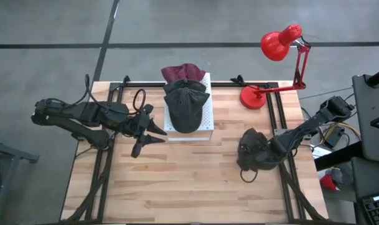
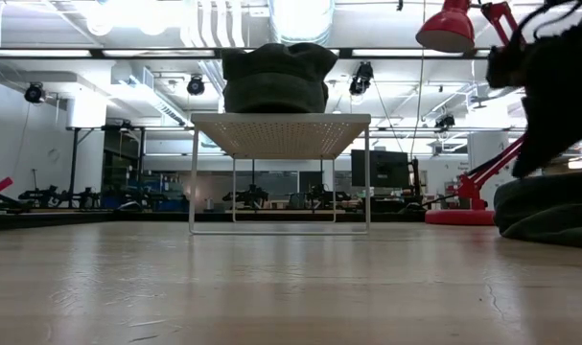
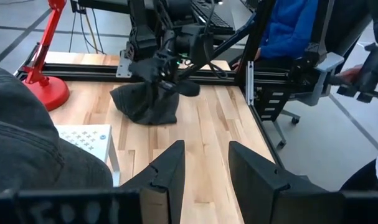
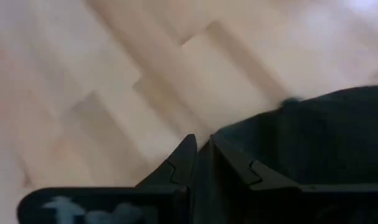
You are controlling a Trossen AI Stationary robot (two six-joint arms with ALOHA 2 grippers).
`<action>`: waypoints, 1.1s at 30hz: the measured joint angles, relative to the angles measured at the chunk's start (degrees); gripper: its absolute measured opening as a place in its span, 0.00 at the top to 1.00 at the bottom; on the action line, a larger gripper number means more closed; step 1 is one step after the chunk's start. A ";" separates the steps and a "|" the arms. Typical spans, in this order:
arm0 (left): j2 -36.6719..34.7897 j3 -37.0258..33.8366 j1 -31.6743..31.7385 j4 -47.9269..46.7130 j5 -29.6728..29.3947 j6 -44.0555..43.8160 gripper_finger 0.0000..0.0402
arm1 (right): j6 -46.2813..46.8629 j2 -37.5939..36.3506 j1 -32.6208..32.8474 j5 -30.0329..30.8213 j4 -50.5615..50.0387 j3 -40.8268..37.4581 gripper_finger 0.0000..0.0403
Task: Pick & Place hat
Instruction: Stack the black cap on the black caps on the shelf
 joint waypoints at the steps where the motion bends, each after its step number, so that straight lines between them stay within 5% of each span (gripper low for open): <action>1: 0.02 0.00 0.00 0.00 -0.12 0.00 0.70 | -0.74 0.08 -0.05 -1.20 1.83 -0.99 0.89; 14: -0.11 -3.59 0.00 4.28 -0.60 -0.13 0.70 | 5.26 0.09 -0.11 -5.64 7.24 -9.85 0.89; 23: -1.25 -4.61 0.01 6.12 -0.59 -0.61 0.70 | 7.07 1.37 -0.11 -5.68 27.04 -18.41 0.97; 33: -1.33 -4.61 0.00 6.14 -0.56 -2.98 0.70 | -8.60 1.49 -0.11 -4.57 31.78 -10.29 0.98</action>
